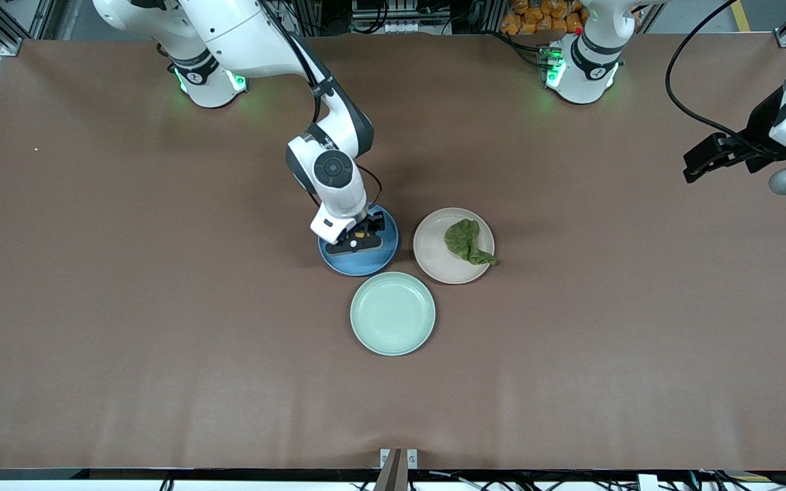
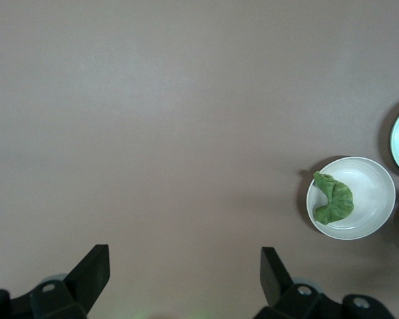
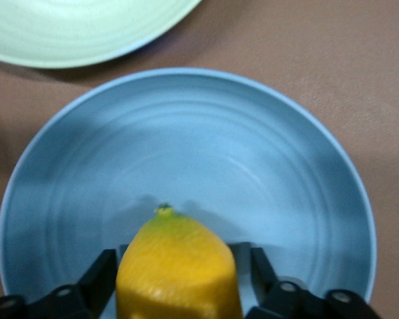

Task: Place lemon and lettuce in plates

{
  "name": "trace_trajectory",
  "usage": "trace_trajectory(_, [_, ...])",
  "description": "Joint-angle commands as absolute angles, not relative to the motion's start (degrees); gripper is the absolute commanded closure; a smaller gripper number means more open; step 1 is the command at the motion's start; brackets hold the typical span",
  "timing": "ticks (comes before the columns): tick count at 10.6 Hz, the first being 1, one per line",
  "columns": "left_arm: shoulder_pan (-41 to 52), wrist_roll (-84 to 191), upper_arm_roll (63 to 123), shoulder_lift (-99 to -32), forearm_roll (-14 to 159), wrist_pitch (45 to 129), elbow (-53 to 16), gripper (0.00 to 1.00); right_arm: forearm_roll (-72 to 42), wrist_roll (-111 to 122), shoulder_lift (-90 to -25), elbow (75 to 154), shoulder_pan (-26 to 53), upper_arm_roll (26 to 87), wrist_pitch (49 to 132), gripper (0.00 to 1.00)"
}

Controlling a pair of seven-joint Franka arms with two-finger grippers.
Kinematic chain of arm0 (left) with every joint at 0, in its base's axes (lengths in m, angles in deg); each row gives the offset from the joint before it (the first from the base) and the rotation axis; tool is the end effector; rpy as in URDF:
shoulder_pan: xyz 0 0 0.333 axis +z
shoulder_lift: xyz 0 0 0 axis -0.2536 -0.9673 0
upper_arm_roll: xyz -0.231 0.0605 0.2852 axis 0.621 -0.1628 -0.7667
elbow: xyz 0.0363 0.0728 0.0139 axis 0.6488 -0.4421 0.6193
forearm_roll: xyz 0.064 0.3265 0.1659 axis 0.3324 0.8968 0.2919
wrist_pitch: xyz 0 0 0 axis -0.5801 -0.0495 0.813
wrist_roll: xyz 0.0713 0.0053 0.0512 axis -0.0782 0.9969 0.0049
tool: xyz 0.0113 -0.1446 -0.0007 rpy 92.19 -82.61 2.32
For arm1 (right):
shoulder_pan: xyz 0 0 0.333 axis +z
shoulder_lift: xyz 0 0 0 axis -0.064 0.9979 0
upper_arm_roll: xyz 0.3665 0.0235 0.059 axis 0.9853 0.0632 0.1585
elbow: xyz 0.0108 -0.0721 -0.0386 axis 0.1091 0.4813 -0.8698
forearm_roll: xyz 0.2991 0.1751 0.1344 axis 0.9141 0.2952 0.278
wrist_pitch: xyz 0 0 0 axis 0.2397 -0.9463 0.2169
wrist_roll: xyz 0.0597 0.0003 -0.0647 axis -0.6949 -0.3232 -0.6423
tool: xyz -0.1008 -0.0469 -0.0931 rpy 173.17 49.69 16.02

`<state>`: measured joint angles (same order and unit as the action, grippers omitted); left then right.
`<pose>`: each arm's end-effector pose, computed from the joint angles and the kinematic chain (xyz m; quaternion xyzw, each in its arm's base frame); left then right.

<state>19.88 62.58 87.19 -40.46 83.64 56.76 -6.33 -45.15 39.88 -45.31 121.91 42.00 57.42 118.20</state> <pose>0.5261 -0.0605 0.6562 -0.9971 -0.0736 0.0056 0.0199 0.4932 0.4420 0.2104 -0.9976 -0.0669 0.0005 0.0165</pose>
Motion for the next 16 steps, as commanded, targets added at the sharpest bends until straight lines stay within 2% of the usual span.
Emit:
trace_trajectory(1, [21.54, 61.33, 87.58, -38.44, 81.26, 56.36, -7.82, 0.00, -43.92, 40.04, -44.67, 117.34, 39.85, 57.79, 113.86, 0.00])
trace_trajectory(4, [17.88, 60.54, 84.79, -38.53, 78.71, 57.41, -9.22, 0.00, -40.93, 39.16, -44.76, 107.77, 36.78, 57.71, 100.15, 0.00])
trace_trajectory(8, [16.80, 55.54, 80.56, -38.44, 78.36, 57.15, -8.61, 0.00, -41.72, 33.30, -45.11, 100.47, 30.98, 57.45, 91.52, 0.00])
trace_trajectory(11, [13.74, 52.45, 75.56, -38.27, 78.09, 56.80, -8.70, 0.00, -42.33, 21.61, -46.94, 97.73, 24.13, 57.36, 84.06, 0.00])
trace_trajectory(16, [13.46, 53.42, 75.54, -38.35, 78.35, 55.04, -8.44, 0.00, -48.14, 18.25, -51.52, 96.50, 16.47, 57.27, 74.90, 0.00])
